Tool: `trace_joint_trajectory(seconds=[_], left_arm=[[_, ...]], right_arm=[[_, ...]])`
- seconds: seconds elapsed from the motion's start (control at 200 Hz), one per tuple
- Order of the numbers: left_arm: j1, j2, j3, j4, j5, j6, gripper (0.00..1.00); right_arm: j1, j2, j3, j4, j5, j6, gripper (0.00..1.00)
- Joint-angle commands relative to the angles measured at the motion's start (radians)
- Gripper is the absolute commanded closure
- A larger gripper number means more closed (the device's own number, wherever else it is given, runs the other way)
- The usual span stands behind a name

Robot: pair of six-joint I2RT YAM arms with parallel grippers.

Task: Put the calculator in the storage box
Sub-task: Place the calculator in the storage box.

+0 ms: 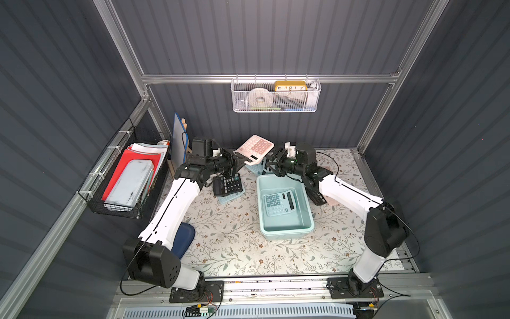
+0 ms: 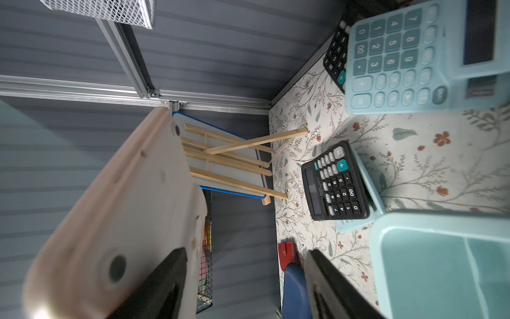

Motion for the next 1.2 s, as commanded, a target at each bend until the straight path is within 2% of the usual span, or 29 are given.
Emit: trace_joint_trajectory(seconds=[0.0, 0.125, 0.255, 0.46, 0.66, 0.86, 0.936, 1.051, 1.141, 1.196], left_arm=[[-0.005, -0.007, 0.013, -0.016, 0.035, 0.041, 1.0], [-0.005, -0.001, 0.008, -0.006, 0.024, 0.038, 1.0], [-0.003, 0.009, 0.011, 0.004, 0.025, 0.027, 1.0], [-0.003, 0.032, 0.035, -0.02, 0.049, 0.025, 1.0], [-0.003, 0.043, 0.046, -0.042, 0.066, 0.024, 1.0], [-0.004, 0.048, 0.058, -0.059, 0.076, 0.024, 1.0], [-0.003, 0.046, 0.061, -0.074, 0.075, 0.03, 1.0], [-0.004, 0.045, 0.058, -0.088, 0.074, 0.04, 1.0], [-0.004, 0.047, 0.058, -0.098, 0.084, 0.046, 0.83], [-0.004, 0.047, 0.063, -0.122, 0.085, 0.062, 0.61]], right_arm=[[0.005, -0.123, -0.078, -0.036, 0.046, -0.053, 0.26], [0.006, -0.195, -0.145, -0.034, 0.057, -0.062, 0.25], [0.005, -0.212, -0.149, -0.002, 0.044, -0.064, 0.22], [0.006, -0.149, -0.083, 0.038, 0.027, -0.058, 0.2], [0.016, -0.033, 0.018, 0.031, -0.013, -0.04, 0.24], [0.028, 0.015, 0.04, 0.036, -0.007, -0.032, 0.4], [0.026, 0.024, 0.048, 0.028, -0.003, -0.038, 0.54], [0.027, 0.02, 0.069, -0.014, 0.02, -0.061, 0.65], [0.026, 0.013, 0.068, -0.024, 0.039, -0.059, 0.77], [0.025, 0.016, 0.072, -0.027, 0.037, -0.051, 0.85]])
